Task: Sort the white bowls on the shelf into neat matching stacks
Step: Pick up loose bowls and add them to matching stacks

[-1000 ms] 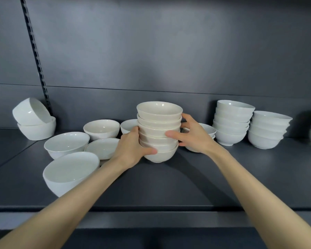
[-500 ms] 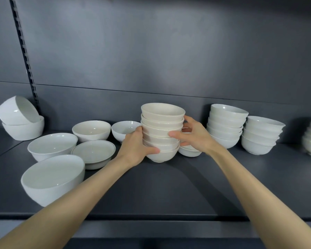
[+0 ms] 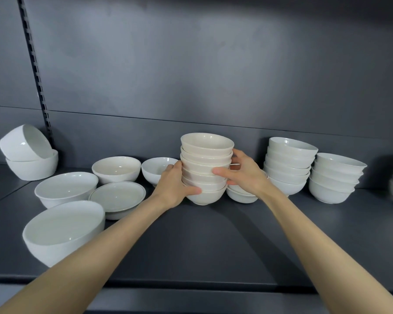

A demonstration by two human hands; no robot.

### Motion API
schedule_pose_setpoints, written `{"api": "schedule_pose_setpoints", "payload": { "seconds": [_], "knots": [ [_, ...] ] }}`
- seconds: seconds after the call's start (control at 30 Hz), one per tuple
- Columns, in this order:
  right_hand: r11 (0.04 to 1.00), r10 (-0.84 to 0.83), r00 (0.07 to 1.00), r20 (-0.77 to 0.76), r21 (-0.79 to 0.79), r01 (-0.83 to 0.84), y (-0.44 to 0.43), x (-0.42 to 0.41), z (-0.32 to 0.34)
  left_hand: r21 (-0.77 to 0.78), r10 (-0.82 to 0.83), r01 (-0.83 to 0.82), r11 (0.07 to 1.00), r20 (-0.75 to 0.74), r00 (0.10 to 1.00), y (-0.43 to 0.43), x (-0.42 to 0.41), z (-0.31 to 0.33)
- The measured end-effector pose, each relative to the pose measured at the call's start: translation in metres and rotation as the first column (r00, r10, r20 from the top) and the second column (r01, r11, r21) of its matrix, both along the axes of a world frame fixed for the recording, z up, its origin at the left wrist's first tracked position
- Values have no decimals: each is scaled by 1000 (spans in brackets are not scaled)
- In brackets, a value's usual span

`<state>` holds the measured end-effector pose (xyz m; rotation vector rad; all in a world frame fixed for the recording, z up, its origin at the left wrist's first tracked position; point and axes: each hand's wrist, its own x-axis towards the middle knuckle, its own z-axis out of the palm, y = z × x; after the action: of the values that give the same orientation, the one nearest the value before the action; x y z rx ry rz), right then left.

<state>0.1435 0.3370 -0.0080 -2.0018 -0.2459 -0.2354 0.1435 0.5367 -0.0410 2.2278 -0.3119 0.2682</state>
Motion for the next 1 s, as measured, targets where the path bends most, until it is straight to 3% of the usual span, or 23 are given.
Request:
{"api": "schedule_pose_setpoints", "payload": {
  "seconds": [0.2, 0.47, 0.63, 1.0],
  "knots": [
    [998, -44, 999, 25, -44, 45, 2, -6, 2, 46, -22, 23, 999, -19, 1000, 4, -2, 4],
    [971, -119, 988, 96, -195, 136, 3, -25, 4, 269, 30, -32, 963, 11, 999, 19, -19, 24],
    [938, -176, 956, 233, -254, 234, 11, -52, 0, 412, 39, -70, 908, 82, 996, 43, -31, 42],
    [910, -53, 985, 162, -398, 115, 96, -58, -21, 547, -80, 50, 836, 32, 996, 136, 3, 65]
  ]
}}
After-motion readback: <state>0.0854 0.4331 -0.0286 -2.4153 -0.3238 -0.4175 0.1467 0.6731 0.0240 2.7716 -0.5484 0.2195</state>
